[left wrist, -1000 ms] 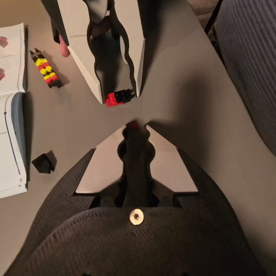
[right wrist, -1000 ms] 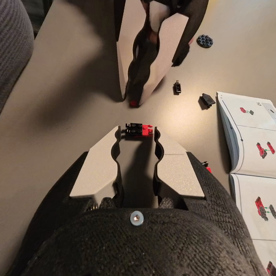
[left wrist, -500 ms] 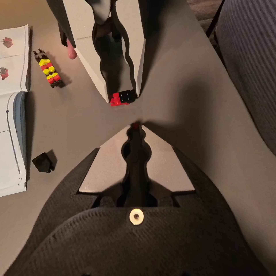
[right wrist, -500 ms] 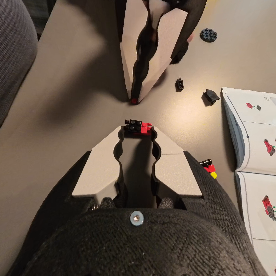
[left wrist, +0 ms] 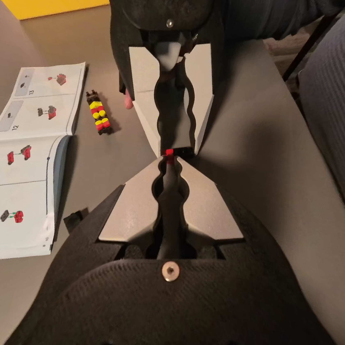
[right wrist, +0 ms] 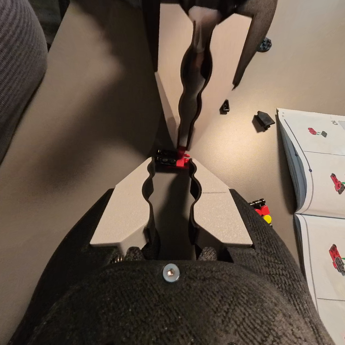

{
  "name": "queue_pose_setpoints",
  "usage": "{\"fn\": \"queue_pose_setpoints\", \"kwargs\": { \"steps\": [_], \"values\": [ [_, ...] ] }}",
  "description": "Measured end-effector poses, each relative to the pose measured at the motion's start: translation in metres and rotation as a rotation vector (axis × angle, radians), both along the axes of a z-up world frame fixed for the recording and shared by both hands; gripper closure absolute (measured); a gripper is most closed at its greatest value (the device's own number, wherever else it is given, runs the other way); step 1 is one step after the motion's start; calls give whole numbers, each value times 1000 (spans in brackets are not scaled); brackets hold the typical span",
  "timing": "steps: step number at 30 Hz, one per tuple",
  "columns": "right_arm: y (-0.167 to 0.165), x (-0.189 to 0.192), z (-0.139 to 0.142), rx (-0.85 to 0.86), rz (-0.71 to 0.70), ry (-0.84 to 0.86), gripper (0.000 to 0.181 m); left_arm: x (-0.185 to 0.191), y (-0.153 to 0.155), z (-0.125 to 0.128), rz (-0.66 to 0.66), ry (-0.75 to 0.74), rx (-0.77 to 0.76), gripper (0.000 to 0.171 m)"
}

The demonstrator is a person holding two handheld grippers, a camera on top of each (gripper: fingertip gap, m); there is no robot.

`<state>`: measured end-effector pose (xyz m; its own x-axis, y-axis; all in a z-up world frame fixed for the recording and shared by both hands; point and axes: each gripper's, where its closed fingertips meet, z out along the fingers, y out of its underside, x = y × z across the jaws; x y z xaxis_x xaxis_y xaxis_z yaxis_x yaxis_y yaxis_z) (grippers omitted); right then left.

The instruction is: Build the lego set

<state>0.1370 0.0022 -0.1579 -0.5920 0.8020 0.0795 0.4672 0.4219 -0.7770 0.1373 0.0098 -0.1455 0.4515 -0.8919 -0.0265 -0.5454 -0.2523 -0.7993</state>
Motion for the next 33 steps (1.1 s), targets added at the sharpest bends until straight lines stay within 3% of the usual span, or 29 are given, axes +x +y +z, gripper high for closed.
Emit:
{"fn": "queue_pose_setpoints", "kwargs": {
  "steps": [22,33],
  "values": [
    [0,0,0,8,-1,8,147,1,3,-6,7,44,-83,161],
    [1,0,1,23,-17,26,138,-8,-3,-1,6,29,-89,149]
  ]
}}
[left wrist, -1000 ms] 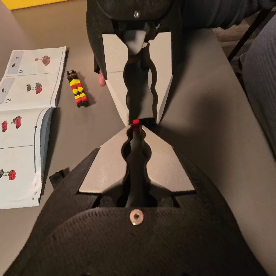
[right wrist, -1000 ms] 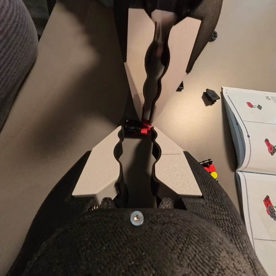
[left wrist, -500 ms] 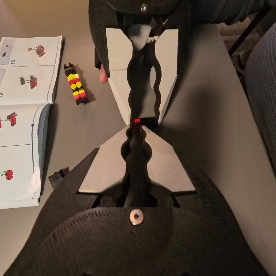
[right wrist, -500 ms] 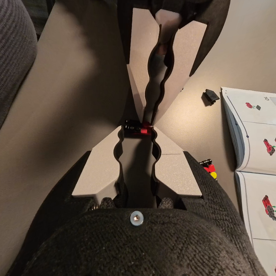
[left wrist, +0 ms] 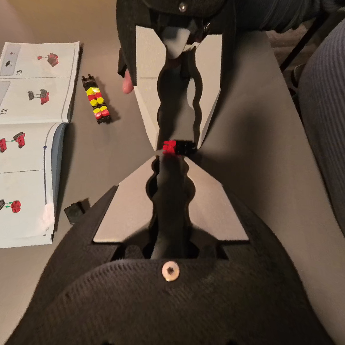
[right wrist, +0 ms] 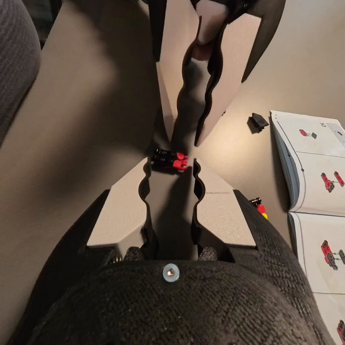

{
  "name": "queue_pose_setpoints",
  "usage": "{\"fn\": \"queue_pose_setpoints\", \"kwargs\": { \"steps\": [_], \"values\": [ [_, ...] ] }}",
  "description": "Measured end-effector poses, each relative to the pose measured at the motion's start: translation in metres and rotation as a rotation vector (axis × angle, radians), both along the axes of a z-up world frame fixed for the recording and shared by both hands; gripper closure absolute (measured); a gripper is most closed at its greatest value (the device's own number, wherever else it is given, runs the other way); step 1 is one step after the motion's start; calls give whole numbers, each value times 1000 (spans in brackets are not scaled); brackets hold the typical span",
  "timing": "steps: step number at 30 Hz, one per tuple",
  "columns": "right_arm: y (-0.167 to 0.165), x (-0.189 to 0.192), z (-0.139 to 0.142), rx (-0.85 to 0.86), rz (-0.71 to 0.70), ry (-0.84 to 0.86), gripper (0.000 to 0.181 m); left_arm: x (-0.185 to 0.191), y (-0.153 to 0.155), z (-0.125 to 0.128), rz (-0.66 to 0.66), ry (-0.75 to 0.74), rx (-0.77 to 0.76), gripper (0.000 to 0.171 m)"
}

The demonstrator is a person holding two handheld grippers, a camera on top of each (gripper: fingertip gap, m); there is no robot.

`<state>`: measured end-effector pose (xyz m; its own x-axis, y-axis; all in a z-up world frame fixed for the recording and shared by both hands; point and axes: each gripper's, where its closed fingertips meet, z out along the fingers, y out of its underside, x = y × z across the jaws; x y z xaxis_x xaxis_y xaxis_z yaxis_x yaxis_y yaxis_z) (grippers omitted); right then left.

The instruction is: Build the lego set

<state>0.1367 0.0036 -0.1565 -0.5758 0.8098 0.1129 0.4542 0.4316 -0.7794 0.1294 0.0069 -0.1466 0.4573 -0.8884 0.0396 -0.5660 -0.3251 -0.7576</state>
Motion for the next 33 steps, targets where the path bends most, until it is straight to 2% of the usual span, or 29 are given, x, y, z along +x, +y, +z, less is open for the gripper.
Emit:
{"fn": "queue_pose_setpoints", "kwargs": {
  "steps": [6,12,21,25,26,30,33],
  "values": [
    [-1,2,-1,-87,-29,-66,130,-2,-4,6,-12,-19,40,148],
    [0,3,1,-128,-120,-64,122,-2,-7,4,-36,35,164,145],
    [-3,0,-3,-92,-141,-72,135,-8,-7,6,-32,30,227,145],
    [-3,-2,-3,-79,-139,-66,139,-5,-12,6,-71,26,263,143],
    [-3,-2,-3,-80,-138,-66,144,-4,-14,6,-89,31,282,142],
    [-4,-2,-2,-74,-124,-56,144,5,-22,1,-169,59,355,139],
    [-7,-2,7,-129,-109,-38,145,6,-17,1,-198,170,552,132]
  ]
}}
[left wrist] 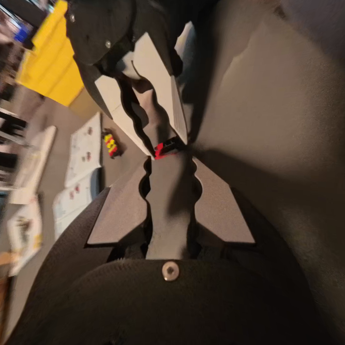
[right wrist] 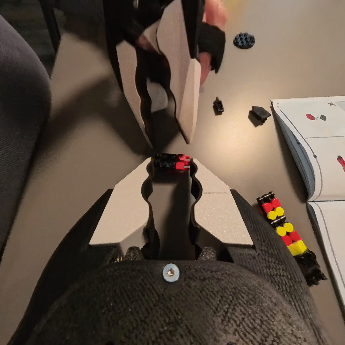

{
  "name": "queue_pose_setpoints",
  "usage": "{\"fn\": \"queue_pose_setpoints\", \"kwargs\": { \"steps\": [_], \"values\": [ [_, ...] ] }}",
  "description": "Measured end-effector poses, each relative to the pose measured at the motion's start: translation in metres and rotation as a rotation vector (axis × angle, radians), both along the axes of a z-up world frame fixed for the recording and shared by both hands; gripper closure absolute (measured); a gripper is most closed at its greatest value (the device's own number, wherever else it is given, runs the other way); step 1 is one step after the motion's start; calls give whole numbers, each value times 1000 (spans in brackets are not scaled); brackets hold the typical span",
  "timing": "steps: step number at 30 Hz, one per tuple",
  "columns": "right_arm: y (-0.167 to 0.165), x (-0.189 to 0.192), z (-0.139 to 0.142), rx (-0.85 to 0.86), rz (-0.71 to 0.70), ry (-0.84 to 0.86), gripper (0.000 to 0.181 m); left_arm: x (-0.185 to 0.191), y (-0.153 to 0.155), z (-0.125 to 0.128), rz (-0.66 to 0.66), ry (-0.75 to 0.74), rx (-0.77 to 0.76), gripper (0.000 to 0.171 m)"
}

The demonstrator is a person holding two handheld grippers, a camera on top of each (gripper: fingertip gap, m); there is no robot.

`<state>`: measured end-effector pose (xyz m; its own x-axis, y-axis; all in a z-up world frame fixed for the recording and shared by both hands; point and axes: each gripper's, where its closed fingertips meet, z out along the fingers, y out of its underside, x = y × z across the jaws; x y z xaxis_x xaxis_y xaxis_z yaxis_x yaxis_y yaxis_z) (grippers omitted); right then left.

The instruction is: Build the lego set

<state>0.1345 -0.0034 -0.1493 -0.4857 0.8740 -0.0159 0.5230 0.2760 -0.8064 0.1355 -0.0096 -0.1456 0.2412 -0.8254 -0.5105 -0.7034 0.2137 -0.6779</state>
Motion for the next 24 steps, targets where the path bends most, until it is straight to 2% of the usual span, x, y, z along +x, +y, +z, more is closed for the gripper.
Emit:
{"fn": "queue_pose_setpoints", "kwargs": {
  "steps": [4,9,24],
  "values": [
    [-4,2,19,-61,15,41,145,1,6,7,-29,142,361,130],
    [-8,4,29,-60,34,70,145,9,2,23,-62,175,605,136],
    [-24,7,35,-107,95,79,145,12,-2,31,-72,178,696,164]
  ]
}}
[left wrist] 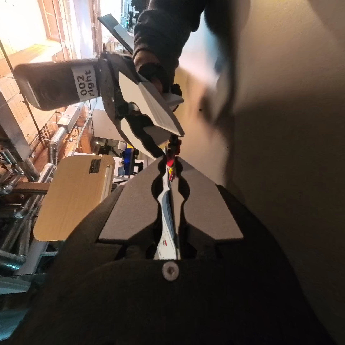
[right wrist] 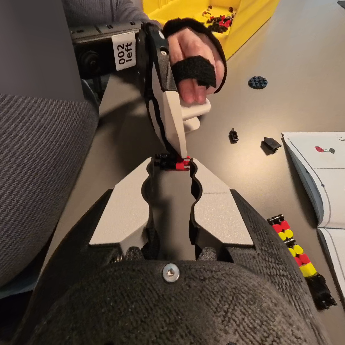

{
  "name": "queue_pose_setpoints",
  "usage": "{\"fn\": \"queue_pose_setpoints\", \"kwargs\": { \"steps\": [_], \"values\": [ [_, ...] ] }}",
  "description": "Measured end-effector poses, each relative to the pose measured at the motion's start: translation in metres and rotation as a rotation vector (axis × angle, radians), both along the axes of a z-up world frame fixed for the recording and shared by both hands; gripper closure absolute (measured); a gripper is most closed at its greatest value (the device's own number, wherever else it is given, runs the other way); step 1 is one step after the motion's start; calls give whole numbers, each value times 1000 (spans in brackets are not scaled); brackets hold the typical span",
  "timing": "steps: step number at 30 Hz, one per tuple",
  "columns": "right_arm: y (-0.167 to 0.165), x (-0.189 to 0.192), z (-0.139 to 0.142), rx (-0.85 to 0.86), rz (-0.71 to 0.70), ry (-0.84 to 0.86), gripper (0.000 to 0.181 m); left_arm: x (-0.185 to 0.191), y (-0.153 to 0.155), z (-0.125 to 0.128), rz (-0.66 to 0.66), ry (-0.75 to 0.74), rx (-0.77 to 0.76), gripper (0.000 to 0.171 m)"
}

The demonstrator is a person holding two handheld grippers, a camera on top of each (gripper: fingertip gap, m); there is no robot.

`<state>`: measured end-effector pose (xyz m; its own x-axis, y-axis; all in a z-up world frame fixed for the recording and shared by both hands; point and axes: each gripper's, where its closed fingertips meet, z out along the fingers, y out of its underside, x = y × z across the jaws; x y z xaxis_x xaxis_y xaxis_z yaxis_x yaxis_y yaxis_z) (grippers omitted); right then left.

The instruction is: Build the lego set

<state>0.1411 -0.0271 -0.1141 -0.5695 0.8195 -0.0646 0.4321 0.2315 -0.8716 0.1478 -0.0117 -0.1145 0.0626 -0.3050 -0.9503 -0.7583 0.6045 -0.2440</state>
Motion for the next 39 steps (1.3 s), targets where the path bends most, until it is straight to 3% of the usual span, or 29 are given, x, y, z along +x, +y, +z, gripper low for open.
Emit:
{"fn": "queue_pose_setpoints", "kwargs": {
  "steps": [8,9,11,15,19,27,32,39],
  "values": [
    [1,-2,0,-5,-10,26,144,-2,0,1,6,60,80,165],
    [5,-5,1,35,-33,63,134,-4,3,1,27,57,73,165],
    [17,-8,1,210,-76,152,122,-12,13,3,92,17,48,165],
    [27,-11,4,671,-92,379,138,-28,27,11,192,-116,-60,165],
    [25,-16,11,919,-122,510,143,-32,30,13,208,-152,-88,165],
    [27,-16,11,1036,-123,542,172,-24,24,8,166,-132,-111,165],
    [17,-12,8,1089,-56,577,172,-20,15,5,100,-95,-135,165],
    [11,-10,-4,1144,17,565,173,-18,11,-9,75,91,-72,166]
  ]
}}
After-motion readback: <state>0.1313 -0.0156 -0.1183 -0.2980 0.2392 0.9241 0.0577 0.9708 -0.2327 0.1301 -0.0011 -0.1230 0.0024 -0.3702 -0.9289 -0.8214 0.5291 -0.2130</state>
